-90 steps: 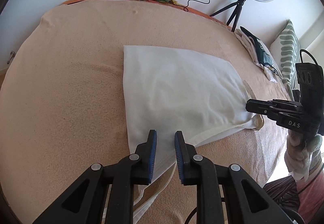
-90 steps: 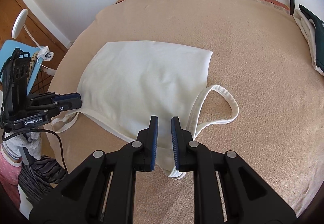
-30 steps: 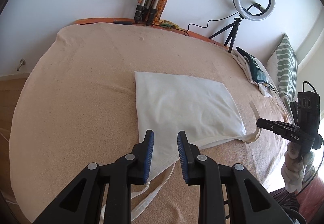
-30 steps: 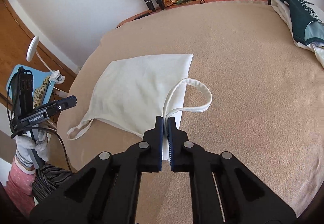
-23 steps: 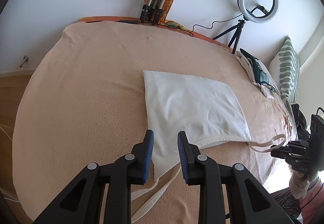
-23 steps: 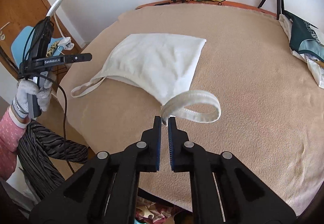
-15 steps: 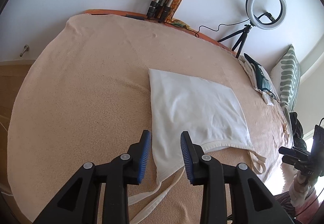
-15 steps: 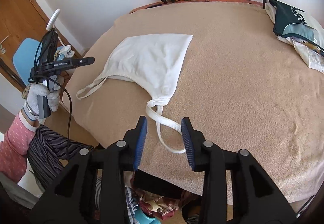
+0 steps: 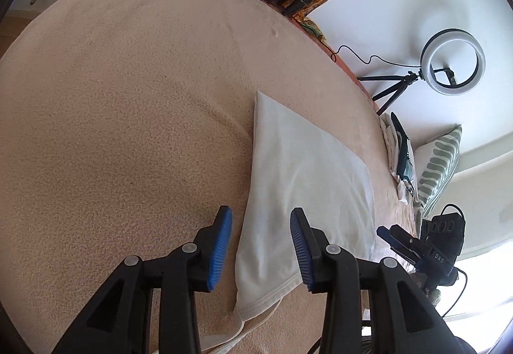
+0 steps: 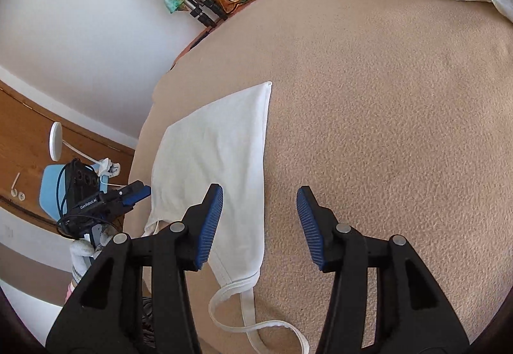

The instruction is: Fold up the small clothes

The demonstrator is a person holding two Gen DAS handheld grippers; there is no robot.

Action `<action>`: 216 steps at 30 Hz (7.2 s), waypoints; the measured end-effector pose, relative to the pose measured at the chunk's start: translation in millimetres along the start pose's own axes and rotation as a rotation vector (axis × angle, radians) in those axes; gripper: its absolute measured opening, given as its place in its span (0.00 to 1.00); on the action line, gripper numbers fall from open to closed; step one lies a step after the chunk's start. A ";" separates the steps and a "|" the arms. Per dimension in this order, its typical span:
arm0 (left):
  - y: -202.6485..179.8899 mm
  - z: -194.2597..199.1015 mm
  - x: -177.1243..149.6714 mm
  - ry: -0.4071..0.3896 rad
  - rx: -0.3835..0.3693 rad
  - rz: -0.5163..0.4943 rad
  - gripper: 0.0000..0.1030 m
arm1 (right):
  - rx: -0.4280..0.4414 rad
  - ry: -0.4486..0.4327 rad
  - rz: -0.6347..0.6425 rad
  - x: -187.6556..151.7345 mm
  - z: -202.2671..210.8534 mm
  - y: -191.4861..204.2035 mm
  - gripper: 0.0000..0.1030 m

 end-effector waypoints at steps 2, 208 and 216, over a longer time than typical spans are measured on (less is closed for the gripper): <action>2.0 -6.8 2.1 0.015 -0.010 0.020 0.36 | -0.009 0.006 -0.007 4.1 -9.2 -1.1 0.49; -369.0 -34.7 -122.3 -0.455 0.074 -0.902 1.00 | -0.734 -0.692 0.194 67.3 239.4 -47.5 1.00; -370.3 -32.8 -124.8 -0.464 0.075 -0.923 1.00 | -0.729 -0.690 0.197 68.9 239.7 -48.9 1.00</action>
Point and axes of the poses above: each gripper's, at about its wrist camera, not at the fingertips, and z roughly against the way its jaws point, y to its left, x to its top, the point moved 3 cm from there along -z, roughly the way its jaws point, and after that the axes turned 5 degrees about -y, right-handed, at the moved point
